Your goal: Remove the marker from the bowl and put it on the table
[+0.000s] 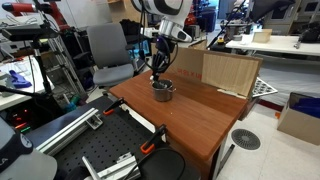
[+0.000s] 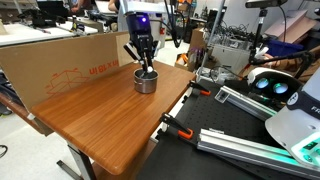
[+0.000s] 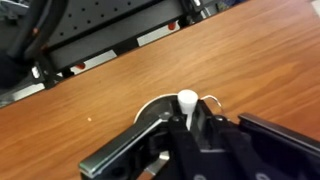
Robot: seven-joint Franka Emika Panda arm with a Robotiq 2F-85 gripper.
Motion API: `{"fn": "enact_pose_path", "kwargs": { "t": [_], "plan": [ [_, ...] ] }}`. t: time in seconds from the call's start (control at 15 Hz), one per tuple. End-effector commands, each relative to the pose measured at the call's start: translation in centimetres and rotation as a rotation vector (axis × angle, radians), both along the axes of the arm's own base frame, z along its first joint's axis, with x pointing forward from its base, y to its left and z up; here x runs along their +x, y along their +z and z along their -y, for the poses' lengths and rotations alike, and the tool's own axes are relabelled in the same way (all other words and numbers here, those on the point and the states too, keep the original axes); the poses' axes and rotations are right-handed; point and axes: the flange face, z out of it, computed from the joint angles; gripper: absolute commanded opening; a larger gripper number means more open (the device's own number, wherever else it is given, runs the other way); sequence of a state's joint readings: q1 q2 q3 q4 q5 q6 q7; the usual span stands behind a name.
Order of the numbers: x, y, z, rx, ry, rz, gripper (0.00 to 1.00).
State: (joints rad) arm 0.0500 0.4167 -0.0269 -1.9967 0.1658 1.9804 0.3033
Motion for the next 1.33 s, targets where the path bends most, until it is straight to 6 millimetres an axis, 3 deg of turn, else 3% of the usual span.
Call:
{"fn": "enact_pose_path", "kwargs": {
  "t": [0.0, 0.27, 0.53, 0.8, 1.27],
  "plan": [
    [-0.8, 2.9, -0.1, 0.05, 0.026, 0.043, 0.05],
    [-2.4, 6.2, -0.9, 0.062, 0.081, 0.1, 0.05],
    [-4.5, 8.1, -2.5, 0.071, 0.142, 0.106, 0.05],
    [-5.8, 8.6, -4.8, 0.036, 0.175, 0.166, 0.05],
    [-4.5, 7.8, -7.3, 0.031, 0.174, 0.241, 0.05]
  ]
}}
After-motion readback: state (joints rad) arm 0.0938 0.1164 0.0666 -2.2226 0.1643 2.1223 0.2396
